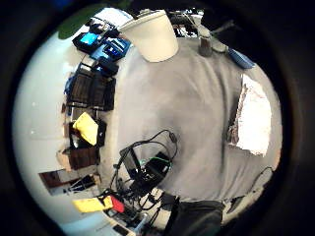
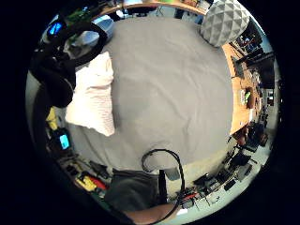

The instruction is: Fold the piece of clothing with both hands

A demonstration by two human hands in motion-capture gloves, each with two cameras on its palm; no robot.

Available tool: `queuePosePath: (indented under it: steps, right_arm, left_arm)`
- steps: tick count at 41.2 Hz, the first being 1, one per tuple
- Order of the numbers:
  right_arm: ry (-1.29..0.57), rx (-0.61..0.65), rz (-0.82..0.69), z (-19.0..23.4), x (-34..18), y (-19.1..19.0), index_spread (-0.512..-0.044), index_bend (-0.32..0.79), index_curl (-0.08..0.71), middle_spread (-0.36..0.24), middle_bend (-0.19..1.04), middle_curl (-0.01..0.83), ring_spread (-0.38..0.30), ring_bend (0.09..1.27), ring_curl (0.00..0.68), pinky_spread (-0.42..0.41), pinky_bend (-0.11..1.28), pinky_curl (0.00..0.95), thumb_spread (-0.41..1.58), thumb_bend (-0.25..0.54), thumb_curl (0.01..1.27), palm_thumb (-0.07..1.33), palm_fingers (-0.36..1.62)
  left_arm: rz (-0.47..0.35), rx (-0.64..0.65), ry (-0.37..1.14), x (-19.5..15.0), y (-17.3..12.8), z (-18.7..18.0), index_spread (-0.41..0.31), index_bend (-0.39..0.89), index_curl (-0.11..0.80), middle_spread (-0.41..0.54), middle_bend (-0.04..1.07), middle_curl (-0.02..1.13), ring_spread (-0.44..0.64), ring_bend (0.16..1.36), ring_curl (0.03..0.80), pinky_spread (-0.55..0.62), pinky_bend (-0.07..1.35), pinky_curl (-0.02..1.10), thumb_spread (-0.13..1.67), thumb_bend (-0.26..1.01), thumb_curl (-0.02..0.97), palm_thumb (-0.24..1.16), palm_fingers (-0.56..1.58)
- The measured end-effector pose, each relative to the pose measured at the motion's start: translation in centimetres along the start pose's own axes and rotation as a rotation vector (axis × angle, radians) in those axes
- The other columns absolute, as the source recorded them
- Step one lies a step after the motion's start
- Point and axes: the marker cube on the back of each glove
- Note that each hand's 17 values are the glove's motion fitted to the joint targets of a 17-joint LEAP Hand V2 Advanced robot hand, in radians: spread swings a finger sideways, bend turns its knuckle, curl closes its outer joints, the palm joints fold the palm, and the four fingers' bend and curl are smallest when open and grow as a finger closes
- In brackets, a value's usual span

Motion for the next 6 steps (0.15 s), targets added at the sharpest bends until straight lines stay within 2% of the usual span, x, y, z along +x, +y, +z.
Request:
queuePosePath:
  steps: [6]
  right_arm:
    - [0.013, -0.036, 0.035, 0.8, 1.8, 0.2, -0.190, 0.08, 0.204, -0.050, 0.31, 0.452, -0.117, 0.57, 0.418, -0.163, 0.56, 0.421, 1.21, -0.009, 0.44, 0.92, 1.06]
  left_arm:
    - [-0.055, 0.100, -0.104, 0.7, 2.2, -2.6, -0.089, 0.18, 0.408, 0.090, 0.15, 0.24, 0.21, 0.50, 0.288, 0.28, 0.31, 0.34, 1.38, -0.01, 0.188, 0.14, 0.31]
